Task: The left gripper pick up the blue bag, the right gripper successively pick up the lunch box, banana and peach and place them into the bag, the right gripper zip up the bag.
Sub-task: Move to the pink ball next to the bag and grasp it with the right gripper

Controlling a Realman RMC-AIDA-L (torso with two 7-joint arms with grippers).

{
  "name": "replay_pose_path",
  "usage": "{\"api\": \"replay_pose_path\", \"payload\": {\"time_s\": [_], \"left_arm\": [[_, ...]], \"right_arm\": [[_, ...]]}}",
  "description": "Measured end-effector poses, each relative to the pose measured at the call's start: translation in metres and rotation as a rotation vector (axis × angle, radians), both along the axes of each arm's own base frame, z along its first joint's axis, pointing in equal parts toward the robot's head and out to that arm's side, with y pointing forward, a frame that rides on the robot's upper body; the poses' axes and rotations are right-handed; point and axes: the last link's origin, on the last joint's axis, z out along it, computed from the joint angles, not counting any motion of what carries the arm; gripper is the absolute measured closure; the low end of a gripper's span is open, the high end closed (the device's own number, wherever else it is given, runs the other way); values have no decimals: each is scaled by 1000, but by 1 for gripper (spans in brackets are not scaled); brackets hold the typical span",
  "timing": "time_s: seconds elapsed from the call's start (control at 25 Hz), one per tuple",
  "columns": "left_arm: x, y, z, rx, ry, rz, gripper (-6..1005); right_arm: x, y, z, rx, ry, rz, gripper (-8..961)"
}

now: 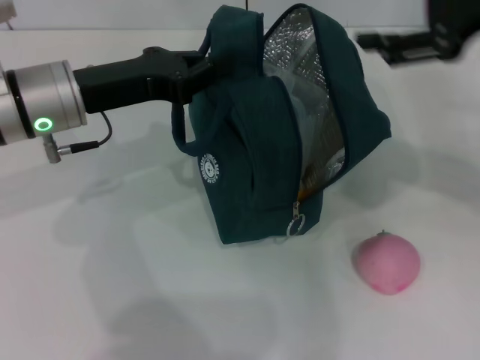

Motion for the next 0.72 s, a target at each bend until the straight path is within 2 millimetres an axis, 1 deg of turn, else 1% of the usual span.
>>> {"api": "replay_pose_path", "payload": {"time_s": [0.04,0.08,0.2,0.36,0.52,0.6,0.72], "left_arm": [[0,0,0,1,1,-1,967],[0,0,0,1,0,-1,967],[0,0,0,4,-1,-4,967],[1,-1,-2,7,-2,-10,967],[3,0,-3,8,-2,-16,967],[3,0,-3,8,-2,-16,967],[1,-1,-3,8,-2,-11,967]], "right_arm": [[8,-5,3,-44,41,-21,168],[21,-11,6,-98,90,-56,168],[45,-26,5,-212,141,-140,169],[80,-40,-11,-366,137,-275,169],[114,-47,-28,-426,120,-379,169],[132,-52,-38,-454,106,-398,169],[155,-60,-47,-452,100,-371,170]]}}
